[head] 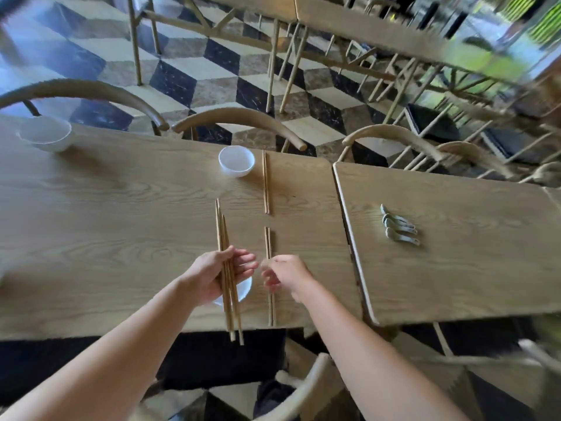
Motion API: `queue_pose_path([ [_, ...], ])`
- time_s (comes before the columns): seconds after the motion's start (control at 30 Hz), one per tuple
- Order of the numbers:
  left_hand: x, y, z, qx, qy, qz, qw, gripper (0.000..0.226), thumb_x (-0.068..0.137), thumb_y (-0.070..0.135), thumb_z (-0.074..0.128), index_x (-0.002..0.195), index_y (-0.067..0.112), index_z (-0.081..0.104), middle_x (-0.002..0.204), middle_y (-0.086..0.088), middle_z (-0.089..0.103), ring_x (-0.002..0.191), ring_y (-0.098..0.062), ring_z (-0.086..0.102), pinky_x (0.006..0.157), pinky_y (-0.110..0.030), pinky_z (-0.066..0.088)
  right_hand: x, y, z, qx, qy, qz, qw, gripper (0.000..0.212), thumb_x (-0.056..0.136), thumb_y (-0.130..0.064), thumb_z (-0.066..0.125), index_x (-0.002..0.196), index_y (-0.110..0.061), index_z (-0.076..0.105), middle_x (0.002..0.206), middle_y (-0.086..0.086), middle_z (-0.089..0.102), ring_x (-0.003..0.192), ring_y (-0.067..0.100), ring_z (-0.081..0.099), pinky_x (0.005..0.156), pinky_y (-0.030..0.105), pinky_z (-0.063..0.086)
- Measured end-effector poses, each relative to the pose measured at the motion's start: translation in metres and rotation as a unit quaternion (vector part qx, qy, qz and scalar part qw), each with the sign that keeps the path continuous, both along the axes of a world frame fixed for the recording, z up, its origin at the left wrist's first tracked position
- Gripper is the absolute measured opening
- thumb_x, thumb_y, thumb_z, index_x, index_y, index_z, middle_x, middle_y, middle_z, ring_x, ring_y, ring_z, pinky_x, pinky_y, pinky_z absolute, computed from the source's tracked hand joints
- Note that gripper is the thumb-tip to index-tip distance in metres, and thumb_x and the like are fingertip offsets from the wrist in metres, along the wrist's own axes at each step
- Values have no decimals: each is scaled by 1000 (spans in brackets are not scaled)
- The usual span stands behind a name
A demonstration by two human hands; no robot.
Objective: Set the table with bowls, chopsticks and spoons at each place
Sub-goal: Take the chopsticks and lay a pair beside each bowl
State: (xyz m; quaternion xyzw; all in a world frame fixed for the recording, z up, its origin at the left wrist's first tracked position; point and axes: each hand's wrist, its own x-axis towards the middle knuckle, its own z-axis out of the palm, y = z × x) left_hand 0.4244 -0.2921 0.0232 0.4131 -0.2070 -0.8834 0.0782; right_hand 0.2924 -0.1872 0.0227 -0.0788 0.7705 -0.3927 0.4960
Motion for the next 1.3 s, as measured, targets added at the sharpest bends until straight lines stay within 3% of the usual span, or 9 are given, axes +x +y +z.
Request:
queue_pose_path([
  [0.27,60,12,43,-90,31,-7,995,28,106,12,40,101,-7,59,95,-22,75,80,-29,77,69,-37,64,90,41,68,-75,-106,68,989,16,100,-12,52,101,-1,64,82,10,67,62,21,59,49,24,51],
  [0.47,65,29,57,-82,30,-24,996,27,106,15,41,105,-6,59,98,-21,76,91,-30,75,69,-41,64,105,59,86,-103,-70,95,988,33,89,-13,71,114,7,64,84,9,69,60,14,61,51,22,49],
  [0.6,65,37,59,-73,36,-66,995,30,106,20,42,115,-4,57,119,-27,69,101,-37,71,83,-54,58,110,63,84,-98,-47,83,991,21,87,-13,73,103,0,67,75,5,66,55,12,59,50,21,50],
  [0.67,67,40,61,-66,33,-83,994,30,105,21,42,114,-4,57,117,-26,70,93,-38,74,78,-55,60,114,64,81,-102,-53,79,990,4,88,-9,71,89,-7,67,72,3,65,52,10,59,50,20,51],
  [0.83,70,47,59,-58,28,-116,991,30,105,19,45,117,-6,56,115,-27,71,80,-39,75,66,-46,63,122,67,72,-107,-51,77,990,16,85,4,66,75,-7,64,70,8,61,52,14,56,47,22,49],
  [0.93,67,53,55,-58,14,-134,989,32,105,19,45,118,-8,56,105,-23,75,76,-37,76,62,-42,63,122,73,62,-106,-55,52,991,15,85,4,67,75,-7,65,68,7,62,55,16,57,48,22,50],
  [1.07,62,65,48,-52,-19,-164,985,33,105,16,45,122,-11,54,116,-26,70,82,-37,75,60,-42,63,113,88,49,-92,-90,73,989,4,87,-6,71,83,-5,69,75,9,66,60,17,61,55,26,54],
  [1.17,45,66,41,-70,-33,-175,981,35,107,15,40,122,-15,52,118,-31,68,104,-43,69,81,-50,60,78,99,37,-58,-107,108,987,16,90,-20,69,93,-4,68,81,8,69,64,19,64,59,28,55],
  [1.3,14,65,32,-85,-71,-159,981,33,107,14,40,115,-12,58,100,-24,75,87,-31,76,84,-45,60,23,96,10,-14,-23,52,998,8,93,-9,59,92,-5,66,79,11,67,58,18,60,60,32,52],
])
